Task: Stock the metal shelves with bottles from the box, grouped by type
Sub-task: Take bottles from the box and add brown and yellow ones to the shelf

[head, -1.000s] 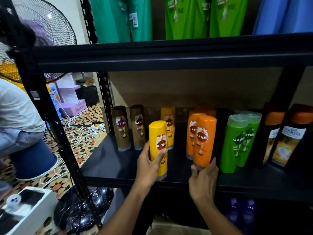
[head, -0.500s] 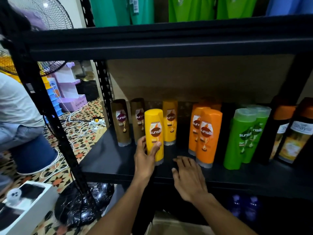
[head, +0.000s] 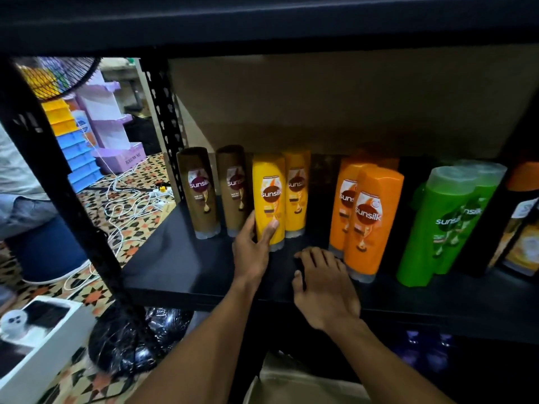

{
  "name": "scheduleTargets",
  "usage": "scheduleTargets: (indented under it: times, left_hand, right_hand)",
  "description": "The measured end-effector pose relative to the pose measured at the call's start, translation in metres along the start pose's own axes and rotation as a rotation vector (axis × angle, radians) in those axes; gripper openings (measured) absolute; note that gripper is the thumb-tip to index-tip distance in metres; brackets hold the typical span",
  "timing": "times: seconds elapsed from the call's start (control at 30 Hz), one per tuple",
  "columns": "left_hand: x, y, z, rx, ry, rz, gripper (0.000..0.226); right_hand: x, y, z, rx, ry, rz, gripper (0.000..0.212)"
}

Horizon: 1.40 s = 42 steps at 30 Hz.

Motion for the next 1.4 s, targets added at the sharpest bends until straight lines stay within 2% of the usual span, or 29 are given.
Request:
scheduleTargets:
  times: [0.23, 0.4, 0.53, 0.73, 0.83, 1.1, 1.23, 1.4]
  left_hand:
    - [-0.011, 0.003, 0.004, -0.009, 0.0, 0.15, 0.063]
    - [-0.014, 0.003, 0.005, -0.027, 0.003, 0.192, 0.062]
    - [-0.011, 0.002, 0.002, -0.012, 0.007, 0.28, 0.049]
    - [-0.004, -0.012, -0.025, 0.008, -0.022, 0.476, 0.068]
    - [0.004, -0.018, -0.051, 0.028, 0.049, 0.553, 0.072]
    - [0.008, -0.038, -0.181, -0.037, 0.3, 0.412, 0.054]
    - [-0.025, -0.052, -0.236, -0.13, 0.161, 0.454, 0.051]
    - [-0.06, -0.066, -0.28, -0.185, -0.007, 0.538, 0.052]
  right_hand:
    - [-0.002, -0.004, -0.002, -0.031, 0.009, -0.004, 0.048]
    - [-0.002, -0.005, -0.003, 0.005, 0.005, 0.018, 0.045]
    - [-0.001, -0.004, -0.005, 0.022, -0.004, 0.052, 0.049]
    - [0.011, -0.023, -0.035, 0.0, -0.077, 0.167, 0.042]
    - [0.019, -0.033, -0.061, -0.005, -0.063, 0.269, 0.041]
    - [0.037, -0.057, -0.16, 0.014, -0.062, 0.443, 0.054]
    - [0.055, -0.045, -0.216, -0.088, 0.063, 0.417, 0.066]
    - [0.075, -0.012, -0.272, -0.236, 0.24, 0.436, 0.064]
Point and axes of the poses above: each hand's wrist, its own z-axis towards the middle knuckle, its own y-axis out of the palm, x = y × z, the point moved 3 cm from there along z, towards the middle knuckle, and after that the axes turned 5 degrees about x, right-handed, at the moved point
